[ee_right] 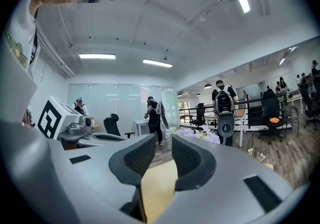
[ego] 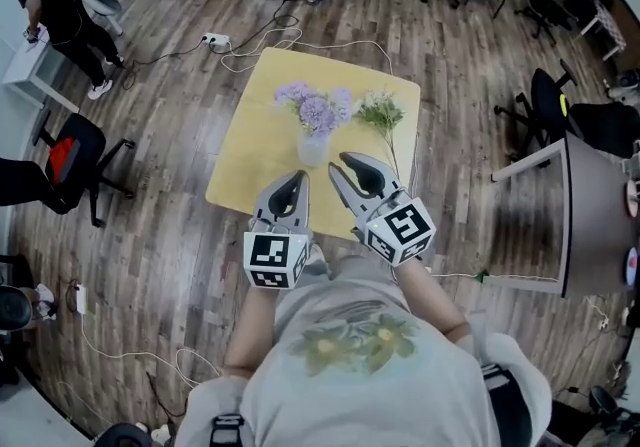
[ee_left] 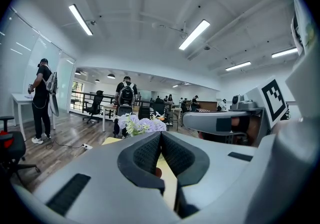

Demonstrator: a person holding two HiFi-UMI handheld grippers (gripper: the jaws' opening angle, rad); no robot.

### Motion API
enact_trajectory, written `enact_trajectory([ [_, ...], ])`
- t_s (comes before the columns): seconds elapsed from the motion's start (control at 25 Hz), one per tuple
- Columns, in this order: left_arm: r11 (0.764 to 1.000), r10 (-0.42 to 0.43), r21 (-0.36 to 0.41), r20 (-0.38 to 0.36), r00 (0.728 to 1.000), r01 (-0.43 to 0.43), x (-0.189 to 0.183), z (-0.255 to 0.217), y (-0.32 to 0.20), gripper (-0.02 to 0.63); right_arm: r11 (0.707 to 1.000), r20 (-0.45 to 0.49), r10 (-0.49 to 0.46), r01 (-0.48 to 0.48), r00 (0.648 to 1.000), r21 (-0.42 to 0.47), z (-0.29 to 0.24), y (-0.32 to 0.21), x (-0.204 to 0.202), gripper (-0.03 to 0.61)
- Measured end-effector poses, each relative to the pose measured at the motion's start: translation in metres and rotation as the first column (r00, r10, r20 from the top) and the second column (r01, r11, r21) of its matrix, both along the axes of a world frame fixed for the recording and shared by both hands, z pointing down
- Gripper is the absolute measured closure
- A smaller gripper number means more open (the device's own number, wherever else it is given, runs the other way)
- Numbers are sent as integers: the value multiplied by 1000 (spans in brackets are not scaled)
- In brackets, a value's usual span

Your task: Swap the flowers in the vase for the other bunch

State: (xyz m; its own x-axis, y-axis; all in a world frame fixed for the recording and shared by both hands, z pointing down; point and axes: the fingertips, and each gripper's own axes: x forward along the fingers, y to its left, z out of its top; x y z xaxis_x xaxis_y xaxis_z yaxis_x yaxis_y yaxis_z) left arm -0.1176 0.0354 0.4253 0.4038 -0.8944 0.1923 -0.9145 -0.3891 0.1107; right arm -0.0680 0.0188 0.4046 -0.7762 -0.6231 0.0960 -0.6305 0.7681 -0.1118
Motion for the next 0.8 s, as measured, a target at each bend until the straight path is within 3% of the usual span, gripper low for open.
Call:
enact_trajectory([
  [0.28,1000,11,-20,-6,1000,-12,-7,12,-23,595,997,-42,31,-34,999,-66,21,-32,-7,340],
  [0.8,997,-4,-75,2,1000,4,-25,45,-55,595,970,-12,143,-142,990,-196,74,-94,-7,301],
])
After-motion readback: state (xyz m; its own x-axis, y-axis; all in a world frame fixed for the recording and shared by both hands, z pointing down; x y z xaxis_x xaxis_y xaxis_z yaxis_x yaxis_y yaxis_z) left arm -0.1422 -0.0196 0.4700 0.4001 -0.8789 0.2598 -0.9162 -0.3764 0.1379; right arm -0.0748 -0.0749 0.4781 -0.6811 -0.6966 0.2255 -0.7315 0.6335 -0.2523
